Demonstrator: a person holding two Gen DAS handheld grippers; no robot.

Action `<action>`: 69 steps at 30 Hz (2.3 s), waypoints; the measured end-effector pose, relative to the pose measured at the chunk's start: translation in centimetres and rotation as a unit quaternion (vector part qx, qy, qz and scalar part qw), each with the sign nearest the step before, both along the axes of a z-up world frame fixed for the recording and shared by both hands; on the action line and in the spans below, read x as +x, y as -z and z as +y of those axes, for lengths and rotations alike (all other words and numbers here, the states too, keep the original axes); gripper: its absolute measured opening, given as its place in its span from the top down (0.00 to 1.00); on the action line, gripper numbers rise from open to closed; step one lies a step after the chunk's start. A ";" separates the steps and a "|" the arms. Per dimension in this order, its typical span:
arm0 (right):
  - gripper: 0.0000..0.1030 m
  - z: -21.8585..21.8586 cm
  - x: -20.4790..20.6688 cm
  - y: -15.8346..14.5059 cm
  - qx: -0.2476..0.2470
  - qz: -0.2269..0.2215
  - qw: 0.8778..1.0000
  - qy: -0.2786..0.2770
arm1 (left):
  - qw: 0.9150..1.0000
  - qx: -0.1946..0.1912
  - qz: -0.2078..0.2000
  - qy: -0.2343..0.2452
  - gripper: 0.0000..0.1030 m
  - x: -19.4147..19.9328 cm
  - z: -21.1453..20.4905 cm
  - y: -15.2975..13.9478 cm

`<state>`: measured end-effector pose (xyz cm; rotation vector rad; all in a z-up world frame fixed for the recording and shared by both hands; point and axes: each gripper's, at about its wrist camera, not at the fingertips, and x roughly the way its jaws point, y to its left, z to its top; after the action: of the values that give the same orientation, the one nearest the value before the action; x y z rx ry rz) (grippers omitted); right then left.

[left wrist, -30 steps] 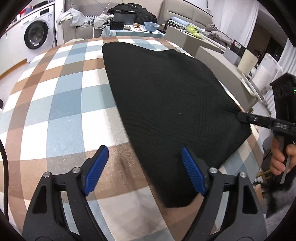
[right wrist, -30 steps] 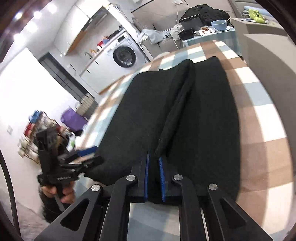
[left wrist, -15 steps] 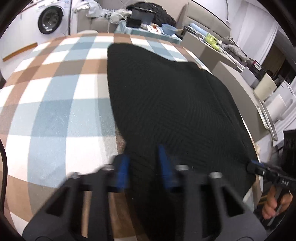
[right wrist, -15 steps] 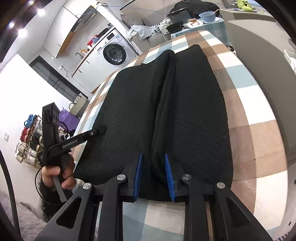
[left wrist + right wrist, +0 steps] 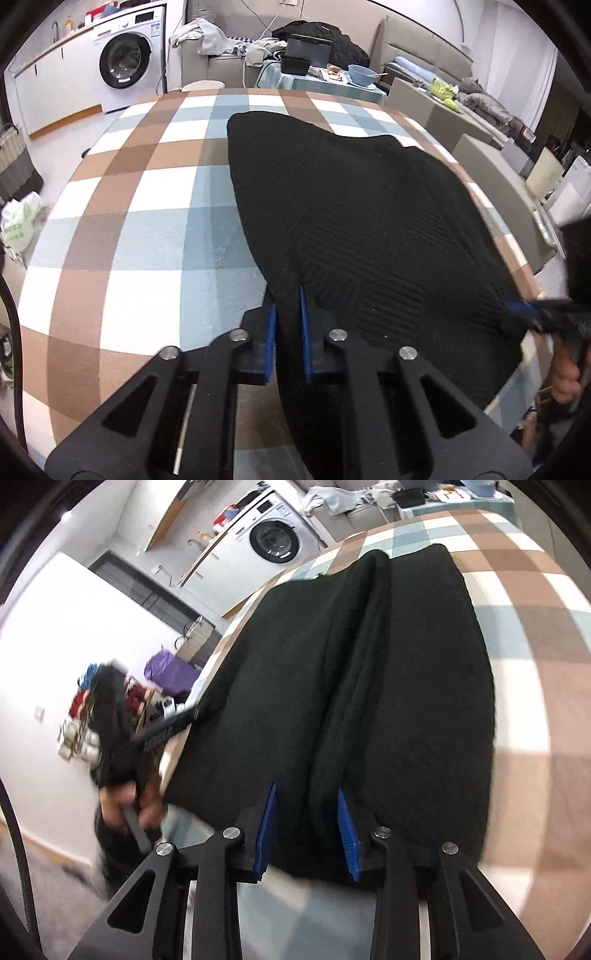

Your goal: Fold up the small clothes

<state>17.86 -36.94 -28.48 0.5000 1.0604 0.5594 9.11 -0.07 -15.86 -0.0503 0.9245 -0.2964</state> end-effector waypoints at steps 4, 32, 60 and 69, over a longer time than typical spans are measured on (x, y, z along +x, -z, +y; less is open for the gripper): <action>0.66 0.2 5.3 0.6 0.016 0.016 0.999 0.046 | 1.000 -0.015 0.000 -0.026 0.74 -0.3 1.4 -0.3; 0.80 -3.5 0.7 -0.2 -0.032 -0.027 0.997 0.068 | 1.000 -0.026 -0.006 0.005 0.53 -1.0 -0.7 -0.2; 0.61 -4.9 8.2 0.3 -0.003 -0.017 0.997 0.073 | 0.999 -0.028 0.006 0.016 0.45 0.0 -1.8 0.2; 0.92 -3.3 9.0 -4.5 -0.064 -0.154 0.980 0.108 | 0.999 -0.034 0.015 -0.002 0.45 1.2 -0.9 0.7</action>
<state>26.88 -40.21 -24.02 0.3939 0.7305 0.3585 10.35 -0.98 -16.54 -0.1201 0.9446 -0.3236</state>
